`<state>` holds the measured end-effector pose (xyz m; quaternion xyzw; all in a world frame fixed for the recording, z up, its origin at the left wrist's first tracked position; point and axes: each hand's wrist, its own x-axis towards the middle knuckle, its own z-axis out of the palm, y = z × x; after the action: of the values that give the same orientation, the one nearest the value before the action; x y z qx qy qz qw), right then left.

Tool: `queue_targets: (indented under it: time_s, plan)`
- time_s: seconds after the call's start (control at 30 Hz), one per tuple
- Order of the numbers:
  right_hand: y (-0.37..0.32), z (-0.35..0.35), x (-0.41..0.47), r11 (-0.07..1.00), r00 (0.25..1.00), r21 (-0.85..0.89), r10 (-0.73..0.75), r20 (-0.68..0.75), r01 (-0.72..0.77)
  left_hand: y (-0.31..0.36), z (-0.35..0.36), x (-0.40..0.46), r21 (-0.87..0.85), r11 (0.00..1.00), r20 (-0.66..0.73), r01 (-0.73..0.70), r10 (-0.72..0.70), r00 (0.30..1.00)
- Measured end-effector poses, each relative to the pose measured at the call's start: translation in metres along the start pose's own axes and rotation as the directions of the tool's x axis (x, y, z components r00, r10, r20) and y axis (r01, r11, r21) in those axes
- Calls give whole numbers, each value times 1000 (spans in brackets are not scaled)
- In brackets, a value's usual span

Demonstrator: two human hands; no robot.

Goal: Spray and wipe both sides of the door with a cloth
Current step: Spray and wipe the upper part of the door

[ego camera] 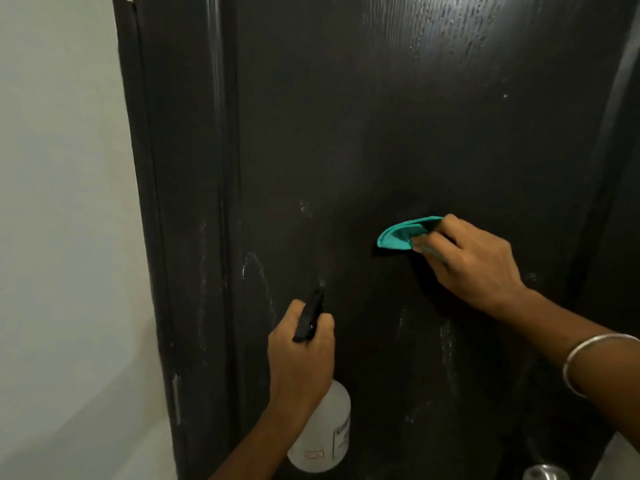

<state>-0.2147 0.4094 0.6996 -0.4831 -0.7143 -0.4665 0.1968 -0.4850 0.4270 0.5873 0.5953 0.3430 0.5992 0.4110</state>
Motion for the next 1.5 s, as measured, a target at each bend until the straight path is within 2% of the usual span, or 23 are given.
queue_targets:
  time_s: [0.23,0.43,0.57,0.7,0.83,1.0,1.17,1.23,1.27,1.3,1.33,1.37,1.4,1.43,1.5]
  plan:
    - [-2,3,-3,1000,1000,-7,14,-26,-14,-21,-26,-2,46,998,-44,-33,36,998]
    - [-6,4,-3,999,999,-7,46,-22,-46,-35,-60,-1,108,991,-143,-74,89,986]
    - [-12,3,-2,996,996,5,85,-19,-85,-48,-82,-2,79,997,-215,5,13,977]
    - [-17,10,2,991,991,8,131,13,-131,-55,-102,1,223,974,-239,-29,84,967]
    - [-29,14,12,987,988,51,154,11,-154,-57,-111,5,158,987,-222,-16,51,974]
    - [-48,8,73,999,999,50,24,-31,-22,-71,-120,14,191,979,-212,-70,111,971]
    - [-102,39,148,988,969,78,150,-197,-137,-87,-126,18,177,980,-254,-90,134,958]
    - [-153,76,135,989,990,145,15,-141,6,-92,-126,17,164,983,-274,-80,123,954]
    - [-179,99,113,980,992,153,-126,-29,129,-96,-128,15,161,984,-291,-76,121,949]
    - [-199,120,82,951,956,184,-272,113,249,-100,-130,13,154,985,-301,-78,122,946]
    - [-215,131,49,902,862,243,-417,287,356,-105,-133,11,150,985,-303,-84,127,944]
    - [-222,132,23,842,731,281,-540,418,461,-109,-137,9,140,987,-305,-85,125,944]
    - [-215,130,10,783,640,279,-618,457,557,-113,-141,7,136,988,-310,-72,112,944]
    - [-201,125,15,731,613,244,-673,413,637,-120,-145,6,136,989,-322,-51,93,942]
    - [-161,112,66,715,686,54,-687,239,697,-132,-154,4,164,986,-339,-24,79,937]
